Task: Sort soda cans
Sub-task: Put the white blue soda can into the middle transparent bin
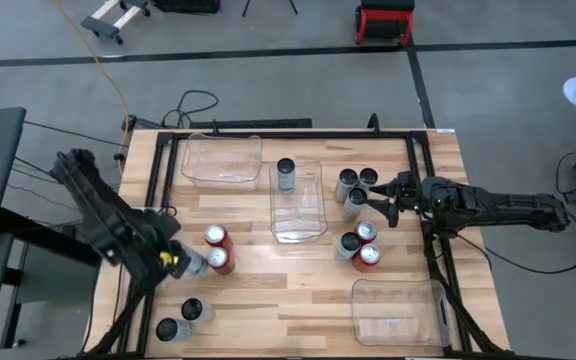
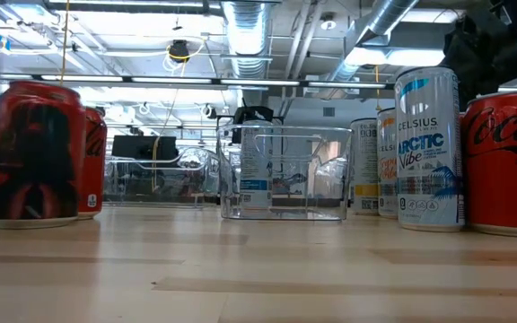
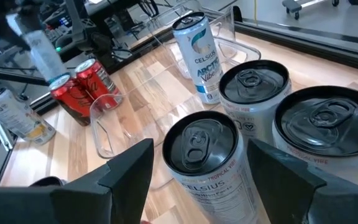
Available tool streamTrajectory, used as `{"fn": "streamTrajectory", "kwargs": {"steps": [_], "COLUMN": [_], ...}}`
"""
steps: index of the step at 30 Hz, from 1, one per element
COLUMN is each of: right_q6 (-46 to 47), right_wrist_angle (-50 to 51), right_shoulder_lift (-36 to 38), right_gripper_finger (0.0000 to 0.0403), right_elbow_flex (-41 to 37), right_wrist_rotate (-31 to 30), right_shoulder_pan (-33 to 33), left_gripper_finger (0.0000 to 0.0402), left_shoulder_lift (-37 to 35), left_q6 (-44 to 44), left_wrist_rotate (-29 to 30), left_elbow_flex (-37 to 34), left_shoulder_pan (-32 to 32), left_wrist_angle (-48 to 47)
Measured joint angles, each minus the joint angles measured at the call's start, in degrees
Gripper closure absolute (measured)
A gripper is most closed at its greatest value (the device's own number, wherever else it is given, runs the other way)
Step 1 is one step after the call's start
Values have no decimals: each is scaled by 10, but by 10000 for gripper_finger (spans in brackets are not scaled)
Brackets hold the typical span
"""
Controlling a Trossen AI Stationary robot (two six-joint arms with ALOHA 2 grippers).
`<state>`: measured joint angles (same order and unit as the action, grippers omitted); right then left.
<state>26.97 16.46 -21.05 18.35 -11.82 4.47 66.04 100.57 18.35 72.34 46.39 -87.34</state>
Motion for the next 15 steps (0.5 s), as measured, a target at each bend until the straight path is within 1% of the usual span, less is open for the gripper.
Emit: {"fn": "streamTrajectory", "kwargs": {"steps": [4, 10, 15], "right_q6": [-4, -5, -5], "right_wrist_angle": [7, 13, 13], "right_shoulder_lift": [0, 0, 0], "right_gripper_finger": [122, 122, 122], "right_elbow_flex": [0, 0, 0], "right_wrist_rotate": [1, 1, 1], "right_shoulder_pan": [0, 0, 0], "left_gripper_finger": [142, 142, 142], "left_shoulder_lift": [-20, -40, -37], "left_q6": [-74, -176, -244], "left_wrist_rotate": [13, -3, -16], "left_elbow_flex": [0, 1, 43], "left_shoulder_pan": [-59, -142, -192], "left_wrist_angle": [1, 10, 11]}}
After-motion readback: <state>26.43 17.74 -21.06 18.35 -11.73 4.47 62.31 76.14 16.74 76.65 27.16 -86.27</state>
